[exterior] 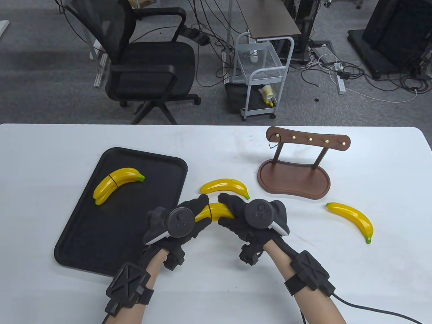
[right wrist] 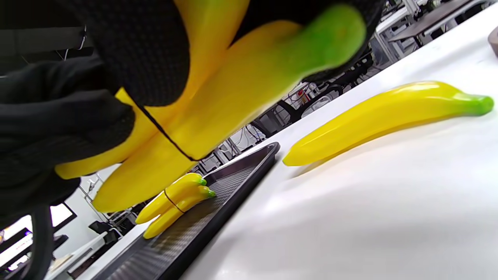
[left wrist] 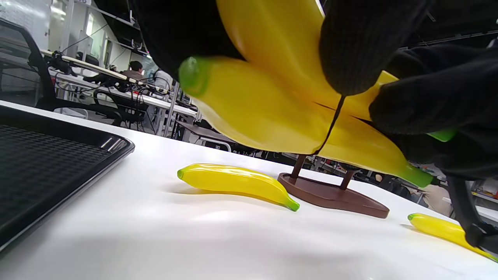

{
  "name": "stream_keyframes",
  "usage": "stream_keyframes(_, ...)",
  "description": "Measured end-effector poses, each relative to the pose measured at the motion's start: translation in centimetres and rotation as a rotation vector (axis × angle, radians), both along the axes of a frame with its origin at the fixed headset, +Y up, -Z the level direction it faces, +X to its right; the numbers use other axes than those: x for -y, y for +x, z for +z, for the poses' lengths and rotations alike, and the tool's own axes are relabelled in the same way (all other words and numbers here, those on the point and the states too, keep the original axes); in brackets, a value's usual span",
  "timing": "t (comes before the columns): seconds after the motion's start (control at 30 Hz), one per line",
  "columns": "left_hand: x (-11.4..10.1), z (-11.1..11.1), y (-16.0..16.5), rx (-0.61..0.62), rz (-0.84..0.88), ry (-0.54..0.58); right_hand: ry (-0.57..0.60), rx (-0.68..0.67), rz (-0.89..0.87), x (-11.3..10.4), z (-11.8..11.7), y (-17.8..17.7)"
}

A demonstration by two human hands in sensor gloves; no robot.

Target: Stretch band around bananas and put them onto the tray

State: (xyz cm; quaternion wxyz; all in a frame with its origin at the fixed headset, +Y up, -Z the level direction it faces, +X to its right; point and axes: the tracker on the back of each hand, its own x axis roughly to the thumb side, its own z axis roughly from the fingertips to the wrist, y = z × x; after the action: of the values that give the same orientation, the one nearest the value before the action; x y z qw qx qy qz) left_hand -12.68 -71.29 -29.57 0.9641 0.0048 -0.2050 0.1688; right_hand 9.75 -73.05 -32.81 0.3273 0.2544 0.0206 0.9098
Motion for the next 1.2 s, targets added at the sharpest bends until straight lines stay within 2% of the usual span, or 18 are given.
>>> stream_keyframes(0.17, 0.1, -0.4, -0.8, -0.066, -0.005, 0.006, -0.05, 0.021, -0.083, -0.1, -0.6, 1.2)
stream_keyframes(0.4, 0.4, -1.3, -3.1, -0.169, 0.003, -0.004, -0.057, 0.078, -0.139, -0.6, -1.3, 3.0)
stream_keyframes(0.77, 0.3, -3.6, -10.0, -0.4, 0.049, -0.039, -0.057, 0.113, -0.128, -0.3, -2.0, 4.5)
stream_keyframes(1.03, 2.6, -5.3, -14.0, -0.527, 0.058, -0.102, -0.043, 0.116, -0.107, -0.3, -2.0, 4.8)
stream_keyframes(1.2, 4.0, -6.4, -15.0, -0.573, 0.045, -0.142, -0.026, 0.119, -0.102, -0.7, -2.1, 5.2)
